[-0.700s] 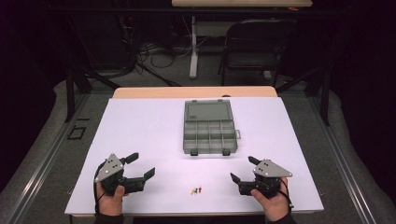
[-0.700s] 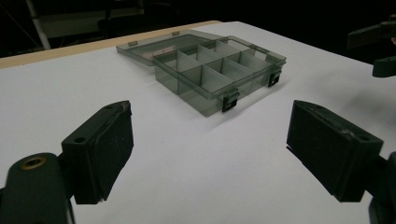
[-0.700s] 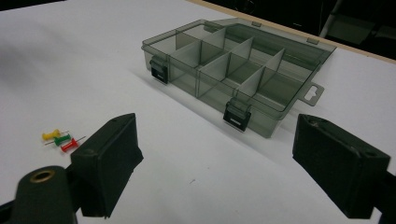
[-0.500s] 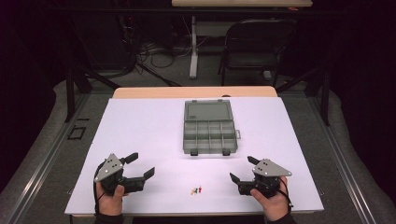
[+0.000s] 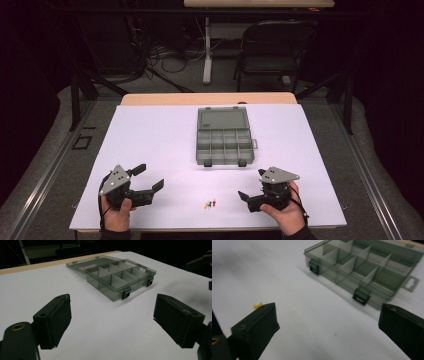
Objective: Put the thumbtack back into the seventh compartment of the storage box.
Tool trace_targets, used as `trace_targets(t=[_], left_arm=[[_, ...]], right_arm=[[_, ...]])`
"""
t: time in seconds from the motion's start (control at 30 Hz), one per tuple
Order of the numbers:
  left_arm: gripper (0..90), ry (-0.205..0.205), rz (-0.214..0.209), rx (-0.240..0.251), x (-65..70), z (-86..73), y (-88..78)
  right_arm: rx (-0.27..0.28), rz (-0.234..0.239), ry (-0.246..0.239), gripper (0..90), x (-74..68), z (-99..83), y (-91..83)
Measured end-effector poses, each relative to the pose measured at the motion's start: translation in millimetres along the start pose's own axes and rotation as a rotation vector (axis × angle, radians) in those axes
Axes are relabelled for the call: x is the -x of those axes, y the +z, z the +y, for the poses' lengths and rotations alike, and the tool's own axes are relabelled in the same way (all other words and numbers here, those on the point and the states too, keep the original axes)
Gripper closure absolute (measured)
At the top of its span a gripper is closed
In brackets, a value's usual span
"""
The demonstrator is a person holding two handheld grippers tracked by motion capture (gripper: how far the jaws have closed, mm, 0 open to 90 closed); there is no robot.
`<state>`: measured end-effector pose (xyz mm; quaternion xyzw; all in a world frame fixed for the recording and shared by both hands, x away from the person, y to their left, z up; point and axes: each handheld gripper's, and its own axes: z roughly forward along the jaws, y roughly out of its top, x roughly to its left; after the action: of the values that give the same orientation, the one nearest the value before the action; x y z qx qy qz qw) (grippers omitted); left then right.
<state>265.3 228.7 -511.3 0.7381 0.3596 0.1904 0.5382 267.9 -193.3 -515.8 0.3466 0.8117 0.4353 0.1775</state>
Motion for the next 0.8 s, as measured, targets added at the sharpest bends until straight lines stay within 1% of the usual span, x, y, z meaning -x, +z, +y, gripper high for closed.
trace_targets(t=[0.07, 0.1, 0.13, 0.17, 0.23, 0.27, 0.3, 0.33, 0.37, 0.43, 0.5, 0.53, 0.57, 0.6, 0.7, 0.77, 0.8], left_arm=[[14.7, -0.004, -0.002, -0.003, -0.7, -0.4, 1.4], [14.7, -0.002, -0.001, -0.006, -0.8, -0.5, 1.8], [14.7, -0.002, -0.004, -0.006, -0.8, -0.5, 2.0], [14.7, -0.001, -0.003, -0.006, -0.7, -0.5, 2.2], [14.7, 0.000, -0.004, -0.008, -0.6, -0.7, 2.2], [14.7, -0.004, -0.002, -0.012, -0.8, -1.0, 1.8], [14.7, -0.004, -0.002, -0.012, -0.8, -1.0, 1.8], [14.7, -0.007, 0.001, -0.012, -0.6, -1.2, 1.7], [14.7, -0.007, 0.000, -0.011, -0.6, -1.3, 1.3], [14.7, -0.005, 0.002, -0.014, -0.6, -1.4, 0.6], [14.7, -0.005, 0.003, -0.017, -0.8, -1.6, 0.5], [14.7, -0.007, 0.004, -0.017, -0.8, -1.8, 0.6], [14.7, -0.012, 0.003, -0.017, -1.0, -2.1, 0.7], [14.7, -0.012, 0.005, -0.021, -1.3, -2.1, 0.6], [14.7, -0.013, 0.005, -0.020, -1.8, -2.3, 0.2], [14.7, -0.013, 0.005, -0.021, -1.7, -2.4, 0.1], [14.7, -0.013, 0.004, -0.022, -1.7, -2.5, 0.1]], right_arm=[[-0.030, 0.007, -0.008, 0.0, -6.8, 3.4, 6.4], [-0.030, 0.007, -0.008, 0.0, -6.8, 3.4, 6.4], [-0.054, 0.009, -0.010, 0.0, -13.1, 7.2, 13.2], [-0.054, 0.009, -0.010, 0.0, -13.1, 7.2, 13.2], [-0.074, 0.015, -0.013, 0.2, -19.9, 11.5, 20.4], [-0.093, 0.033, -0.023, 5.4, -26.6, 15.5, 26.9], [-0.097, 0.034, -0.029, 9.0, -29.8, 17.2, 29.6], [-0.097, 0.034, -0.029, 9.0, -29.8, 17.2, 29.6], [-0.098, 0.045, -0.035, 16.0, -35.0, 19.7, 34.5], [-0.099, 0.049, -0.036, 17.4, -36.3, 20.4, 36.4], [-0.126, 0.075, -0.040, 23.5, -41.1, 21.7, 45.2], [-0.126, 0.075, -0.040, 23.5, -41.1, 21.7, 45.2], [-0.129, 0.089, -0.046, 27.2, -44.3, 21.4, 50.0], [-0.129, 0.089, -0.046, 27.2, -44.3, 21.4, 50.0], [-0.143, 0.107, -0.058, 34.9, -49.3, 20.9, 57.1], [-0.145, 0.137, -0.064, 44.9, -51.4, 20.4, 59.2], [-0.145, 0.148, -0.069, 46.2, -52.0, 20.0, 60.3]])
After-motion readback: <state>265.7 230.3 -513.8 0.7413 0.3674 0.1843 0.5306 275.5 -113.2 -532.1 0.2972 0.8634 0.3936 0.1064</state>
